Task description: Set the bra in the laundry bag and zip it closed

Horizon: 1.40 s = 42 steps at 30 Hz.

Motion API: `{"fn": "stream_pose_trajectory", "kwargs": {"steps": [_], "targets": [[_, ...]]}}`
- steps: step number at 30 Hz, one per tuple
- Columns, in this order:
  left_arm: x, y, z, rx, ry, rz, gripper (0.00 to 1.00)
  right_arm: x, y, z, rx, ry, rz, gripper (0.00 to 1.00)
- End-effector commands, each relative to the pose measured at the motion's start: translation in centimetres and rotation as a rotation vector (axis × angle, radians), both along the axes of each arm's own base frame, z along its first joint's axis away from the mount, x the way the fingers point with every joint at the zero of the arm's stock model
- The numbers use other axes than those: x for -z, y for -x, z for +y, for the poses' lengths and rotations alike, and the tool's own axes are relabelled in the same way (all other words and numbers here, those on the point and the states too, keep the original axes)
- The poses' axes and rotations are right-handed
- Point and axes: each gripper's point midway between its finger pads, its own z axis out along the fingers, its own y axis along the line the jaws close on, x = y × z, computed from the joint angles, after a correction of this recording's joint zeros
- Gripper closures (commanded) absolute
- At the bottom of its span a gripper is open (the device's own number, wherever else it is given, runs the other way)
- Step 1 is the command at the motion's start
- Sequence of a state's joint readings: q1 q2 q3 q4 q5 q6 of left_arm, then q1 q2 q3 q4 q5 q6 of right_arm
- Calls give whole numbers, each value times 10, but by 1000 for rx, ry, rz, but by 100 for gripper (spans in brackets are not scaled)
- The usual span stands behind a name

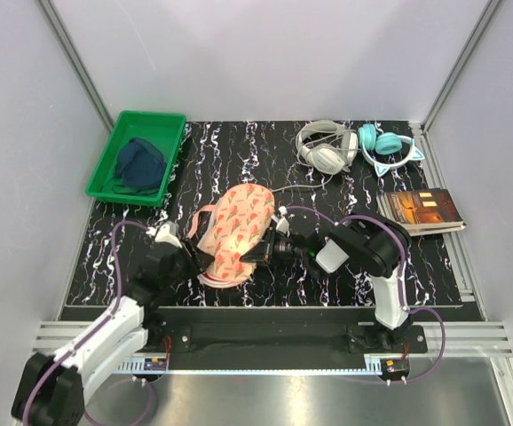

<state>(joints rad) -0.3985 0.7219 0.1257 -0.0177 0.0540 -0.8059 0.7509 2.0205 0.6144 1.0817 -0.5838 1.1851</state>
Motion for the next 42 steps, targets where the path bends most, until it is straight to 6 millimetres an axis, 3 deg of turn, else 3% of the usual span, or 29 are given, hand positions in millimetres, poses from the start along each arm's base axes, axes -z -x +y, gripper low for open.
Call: {"fn": "stream_pose_trajectory", "kwargs": {"steps": [1,3,4,6,7,9,10,12,14,19,24,27,28,31,36,42], "targets": [[-44,-5,-3,38,20,-146,35,-24,-16,2,108,-56,-26,90],[-53,1,-5,58,39,-183,26,-17,-20,-4,162,-20,-1,92],[-72,3,-7,74,72,-260,25,-21,-22,-5,180,-20,-8,92],[-86,12,-15,125,100,-321,29,-8,-27,-15,260,38,41,93],[-91,18,-21,166,128,-354,32,-11,-31,-18,285,41,52,93],[-90,28,-33,229,158,-368,41,-6,-35,-24,346,72,110,93],[-78,34,-38,261,161,-349,42,-12,-37,-24,362,70,113,93],[-77,43,-50,320,180,-360,42,-6,-42,-28,412,130,183,93],[-72,46,-56,338,163,-367,41,-14,-45,-30,439,151,201,93],[-82,41,-81,373,163,-469,48,-36,-63,-49,621,159,257,91],[-78,31,-114,390,66,-514,48,-45,-73,-46,680,158,333,91],[-85,19,-124,357,55,-554,46,-42,-79,-46,718,145,361,91],[-75,13,-122,331,19,-535,45,-43,-79,-46,722,142,367,91],[-71,4,-123,302,-3,-549,44,-44,-81,-49,743,142,375,91],[-83,-9,-138,286,3,-584,44,-44,-83,-54,782,141,395,92],[-83,-26,-146,245,-45,-592,41,-43,-80,-51,773,129,421,92]]}}
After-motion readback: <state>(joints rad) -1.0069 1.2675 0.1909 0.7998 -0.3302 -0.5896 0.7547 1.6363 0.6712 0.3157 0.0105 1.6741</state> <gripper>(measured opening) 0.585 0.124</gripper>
